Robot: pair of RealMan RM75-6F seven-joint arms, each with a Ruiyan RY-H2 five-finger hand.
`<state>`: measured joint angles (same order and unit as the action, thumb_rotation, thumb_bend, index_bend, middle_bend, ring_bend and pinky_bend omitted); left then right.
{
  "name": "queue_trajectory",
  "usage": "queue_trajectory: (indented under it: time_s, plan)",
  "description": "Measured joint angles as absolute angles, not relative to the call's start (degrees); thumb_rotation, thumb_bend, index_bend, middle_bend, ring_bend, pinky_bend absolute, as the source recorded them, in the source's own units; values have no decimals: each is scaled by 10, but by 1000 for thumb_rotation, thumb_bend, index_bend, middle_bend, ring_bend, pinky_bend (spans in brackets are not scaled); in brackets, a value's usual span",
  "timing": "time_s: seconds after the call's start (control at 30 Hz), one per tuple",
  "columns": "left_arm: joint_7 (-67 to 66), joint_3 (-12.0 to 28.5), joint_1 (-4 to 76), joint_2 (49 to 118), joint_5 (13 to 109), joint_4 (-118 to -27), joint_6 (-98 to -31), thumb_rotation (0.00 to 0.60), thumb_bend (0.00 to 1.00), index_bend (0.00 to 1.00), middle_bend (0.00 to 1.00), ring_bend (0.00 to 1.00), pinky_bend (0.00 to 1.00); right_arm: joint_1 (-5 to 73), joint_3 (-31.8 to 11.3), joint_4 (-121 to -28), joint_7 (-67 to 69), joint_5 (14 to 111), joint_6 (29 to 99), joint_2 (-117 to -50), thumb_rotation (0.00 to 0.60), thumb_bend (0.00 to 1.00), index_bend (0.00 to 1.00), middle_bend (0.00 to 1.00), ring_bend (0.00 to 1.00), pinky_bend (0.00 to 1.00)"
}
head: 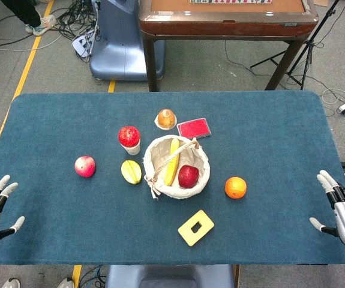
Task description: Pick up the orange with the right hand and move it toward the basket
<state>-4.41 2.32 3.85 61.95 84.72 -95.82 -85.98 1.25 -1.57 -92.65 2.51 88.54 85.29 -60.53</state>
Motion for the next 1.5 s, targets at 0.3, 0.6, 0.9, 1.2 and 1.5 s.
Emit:
queue_trajectory:
  time_s: [0.3, 0.6, 0.9, 1.2, 1.5]
  plan:
    - [-40, 23, 39, 622, 848, -954, -858, 600, 260, 182, 0, 0, 0, 54, -10, -943, -15, 916, 800, -617, 600, 0, 18, 82, 134, 434]
    - [-32, 20, 36, 624, 847, -948, -859, 600, 260, 182, 0, 0, 0, 131, -25, -952, -78, 890, 681, -664, 600, 0, 18, 81, 134, 434]
    - [-23, 18, 29, 623, 843, -942, -863, 600, 260, 182, 0, 0, 0, 216, -56, -924, -144, 815, 573, -723, 600, 0, 18, 82, 134, 434]
    - [-22, 20, 27, 622, 843, -942, -865, 600, 259, 182, 0, 0, 0, 269, -69, -862, -176, 750, 512, -790, 600, 83, 93, 190, 189, 434]
    - [-20, 21, 26, 622, 840, -942, -864, 600, 260, 182, 0, 0, 0, 280, -63, -860, -171, 758, 529, -800, 600, 312, 350, 360, 361, 561]
